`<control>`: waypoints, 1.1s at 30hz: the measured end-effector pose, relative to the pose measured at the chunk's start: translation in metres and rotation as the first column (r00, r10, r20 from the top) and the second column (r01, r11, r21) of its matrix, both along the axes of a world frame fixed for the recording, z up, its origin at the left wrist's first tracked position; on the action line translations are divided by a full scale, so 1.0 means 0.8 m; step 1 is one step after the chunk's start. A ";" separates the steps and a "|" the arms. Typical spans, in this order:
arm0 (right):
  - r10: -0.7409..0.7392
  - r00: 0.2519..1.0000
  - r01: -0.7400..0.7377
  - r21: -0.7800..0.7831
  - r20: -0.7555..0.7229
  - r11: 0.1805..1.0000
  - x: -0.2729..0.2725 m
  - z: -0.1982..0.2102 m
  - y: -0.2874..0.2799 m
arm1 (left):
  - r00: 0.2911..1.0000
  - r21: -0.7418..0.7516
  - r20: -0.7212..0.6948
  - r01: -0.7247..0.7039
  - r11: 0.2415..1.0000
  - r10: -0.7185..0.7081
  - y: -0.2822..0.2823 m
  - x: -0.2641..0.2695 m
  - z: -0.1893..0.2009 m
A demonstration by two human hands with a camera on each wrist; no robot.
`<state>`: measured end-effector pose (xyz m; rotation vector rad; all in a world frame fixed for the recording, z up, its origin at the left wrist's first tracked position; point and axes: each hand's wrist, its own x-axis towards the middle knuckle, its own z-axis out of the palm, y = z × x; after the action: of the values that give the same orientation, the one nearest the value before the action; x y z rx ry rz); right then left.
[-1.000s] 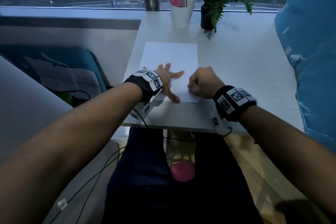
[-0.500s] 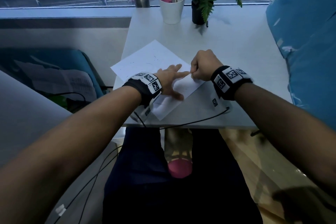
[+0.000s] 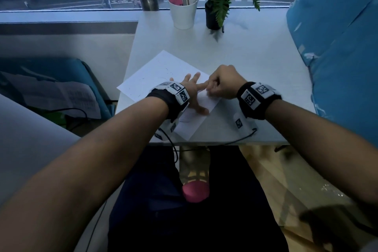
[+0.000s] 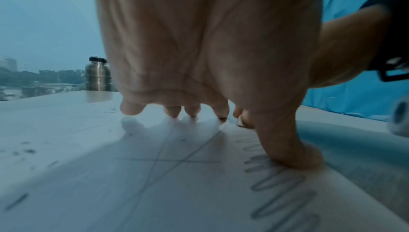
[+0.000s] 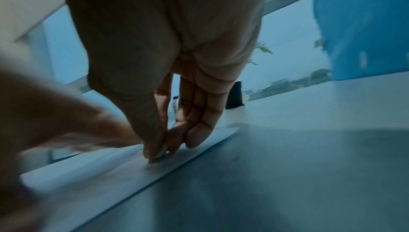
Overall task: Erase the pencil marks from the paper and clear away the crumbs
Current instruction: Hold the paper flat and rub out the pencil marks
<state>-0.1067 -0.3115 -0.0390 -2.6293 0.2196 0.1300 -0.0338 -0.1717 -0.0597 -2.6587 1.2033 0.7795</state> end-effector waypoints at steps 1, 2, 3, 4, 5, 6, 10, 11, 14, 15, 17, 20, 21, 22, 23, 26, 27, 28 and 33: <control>-0.080 0.997 0.079 0.031 0.008 0.996 0.005 0.000 -0.008 | 1.000 0.010 0.000 -0.003 1.000 0.003 0.000 -0.002 0.001; -0.139 0.990 0.137 0.054 0.035 0.989 0.009 -0.001 -0.015 | 1.000 0.015 0.005 -0.005 1.000 0.005 -0.001 -0.002 0.002; -0.145 0.988 0.143 0.044 0.059 0.989 0.008 -0.002 -0.013 | 1.000 0.015 0.009 -0.006 1.000 0.006 -0.001 -0.003 0.001; -0.088 0.995 0.087 0.010 0.049 0.996 0.005 -0.005 -0.005 | 1.000 0.009 0.009 -0.008 1.000 0.008 0.000 -0.004 0.000; 0.000 1.000 0.001 -0.037 0.014 0.999 -0.001 -0.005 0.009 | 1.000 0.001 0.017 -0.010 1.000 0.010 0.000 -0.003 -0.001; 0.088 0.996 -0.090 -0.077 -0.025 0.993 -0.007 -0.006 0.019 | 1.000 -0.004 0.029 -0.010 1.000 0.011 0.000 -0.002 -0.001; -0.103 0.995 0.103 0.000 0.011 0.995 0.005 0.000 -0.010 | 1.000 0.005 0.014 0.002 1.000 -0.002 -0.002 -0.005 0.007; -0.140 0.989 0.139 0.022 0.048 0.990 0.007 -0.003 -0.012 | 1.000 0.006 0.013 0.003 1.000 -0.003 -0.002 -0.007 0.008; 0.041 0.999 -0.041 -0.021 -0.005 0.999 -0.006 -0.008 0.018 | 0.999 -0.005 0.035 0.002 1.000 -0.001 -0.003 -0.005 0.006; 0.084 0.996 -0.085 -0.031 -0.017 0.996 -0.010 -0.007 0.021 | 0.999 -0.002 0.038 0.004 1.000 -0.004 -0.002 -0.005 0.006; -0.035 0.999 0.036 0.032 -0.011 0.999 0.000 -0.003 0.001 | 1.000 0.000 0.018 0.003 1.000 -0.003 -0.003 -0.004 0.006; -0.143 0.989 0.139 0.071 0.045 0.988 0.006 -0.005 -0.012 | 1.000 0.002 0.006 0.004 1.000 -0.004 -0.004 -0.004 0.005; -0.077 0.997 0.076 0.040 0.019 0.996 0.002 -0.008 -0.002 | 1.000 0.003 0.007 0.004 1.000 -0.004 -0.004 -0.003 0.005; 0.011 1.000 -0.011 0.011 -0.014 1.000 -0.002 -0.011 0.007 | 1.000 0.005 0.009 0.003 1.000 -0.004 -0.004 -0.002 0.004; 0.062 0.998 -0.062 0.001 -0.023 0.998 -0.005 -0.009 0.010 | 1.000 0.006 0.007 0.004 1.000 -0.004 -0.003 0.000 0.004; -0.102 0.995 0.101 0.084 0.005 0.991 0.005 0.000 -0.018 | 1.000 0.023 -0.006 0.011 1.000 -0.011 -0.006 0.000 0.004; -0.133 0.990 0.130 0.085 0.037 0.988 0.006 -0.002 -0.022 | 1.000 0.030 -0.004 0.015 0.999 -0.015 -0.007 0.000 0.004; -0.100 0.994 0.098 0.064 0.040 0.993 0.003 -0.004 -0.017 | 1.000 0.031 -0.003 0.018 0.999 -0.018 -0.008 0.000 0.003; 0.030 0.999 -0.029 0.007 -0.045 1.000 -0.002 -0.004 -0.009 | 0.999 0.046 0.018 0.027 0.999 -0.028 -0.009 0.005 0.004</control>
<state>-0.1085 -0.3187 -0.0420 -2.6254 0.1953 0.1999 -0.0299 -0.1790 -0.0568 -2.6018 1.2005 0.7672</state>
